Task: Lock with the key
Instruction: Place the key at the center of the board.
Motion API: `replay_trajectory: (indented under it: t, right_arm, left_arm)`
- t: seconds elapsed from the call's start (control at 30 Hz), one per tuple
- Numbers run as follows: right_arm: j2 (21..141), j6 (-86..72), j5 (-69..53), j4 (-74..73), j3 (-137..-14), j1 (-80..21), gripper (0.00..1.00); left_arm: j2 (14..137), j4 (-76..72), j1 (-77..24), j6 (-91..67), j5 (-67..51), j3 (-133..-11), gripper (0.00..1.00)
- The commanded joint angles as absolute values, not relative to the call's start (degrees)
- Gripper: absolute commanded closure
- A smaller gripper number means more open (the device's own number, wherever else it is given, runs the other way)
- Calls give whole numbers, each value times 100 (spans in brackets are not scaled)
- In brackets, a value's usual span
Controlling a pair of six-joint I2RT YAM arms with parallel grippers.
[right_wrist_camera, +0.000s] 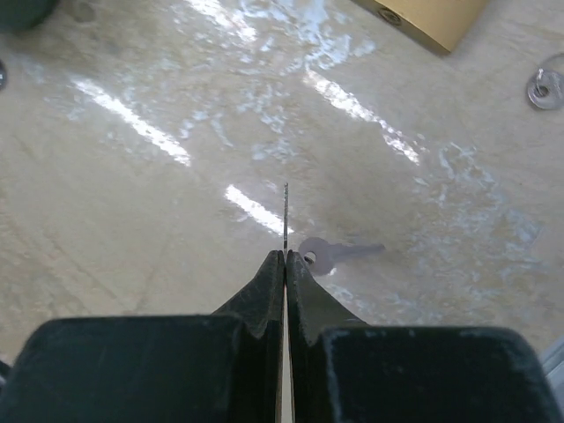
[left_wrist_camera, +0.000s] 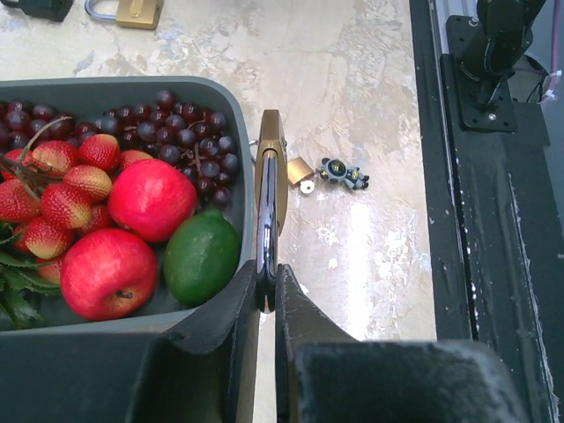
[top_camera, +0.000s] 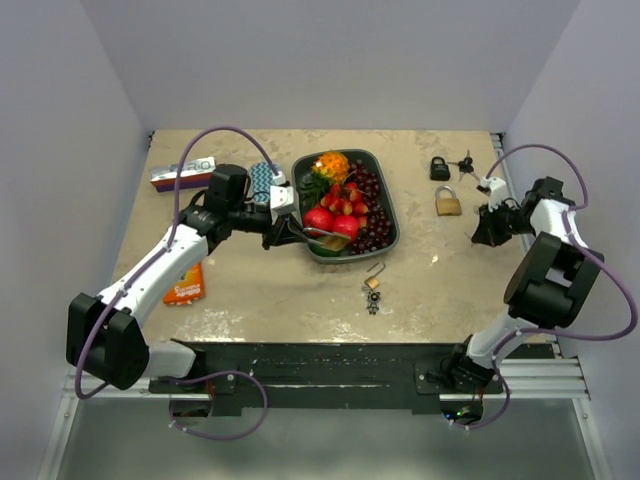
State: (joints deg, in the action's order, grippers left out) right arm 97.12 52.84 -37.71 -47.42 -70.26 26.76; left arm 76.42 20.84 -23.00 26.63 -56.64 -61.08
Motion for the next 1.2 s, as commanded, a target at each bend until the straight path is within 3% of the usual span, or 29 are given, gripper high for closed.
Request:
replay_trajectory:
  t: [0.0, 0.33, 0.63, 0.67, 0.73, 0.77, 0.87, 1.07, 1.17]
  right_arm:
    - [9949, 5484, -3271, -4229, -7181, 2742, 100]
    - [10468, 5150, -2611, -3051, -7101, 2769, 100]
    - [10792, 5291, -2505, -3058, -7382, 2786, 100]
    - [10828, 5282, -2514, -3111, -7496, 2777, 96]
    - [10881, 5387, -2540, -3347, -7611, 2777, 77]
    - [10837, 5388, -2592, -3401, -7664, 2777, 61]
    - [10496, 5572, -2768, -3603, -7621, 2777, 36]
    - [9669, 5906, -3444, -4121, -7559, 2681, 11]
    - [8967, 5950, -3954, -4332, -7358, 2532, 3]
  left_arm:
    - [7576, 1450, -2391, 2593, -5854, -6328, 100]
    - [7480, 1301, -2452, 2320, -5687, -6152, 100]
    - [7690, 1362, -2470, 2399, -5660, -6302, 100]
    - [7734, 1362, -2478, 2399, -5651, -6310, 100]
    - [7769, 1380, -2531, 2373, -5643, -6328, 100]
    - [7813, 1397, -2566, 2356, -5643, -6354, 100]
    - [7901, 1363, -2724, 2189, -5590, -6424, 100]
    - [8295, 941, -3163, 1171, -5441, -6792, 100]
    - [8734, 765, -3453, 511, -5353, -7249, 100]
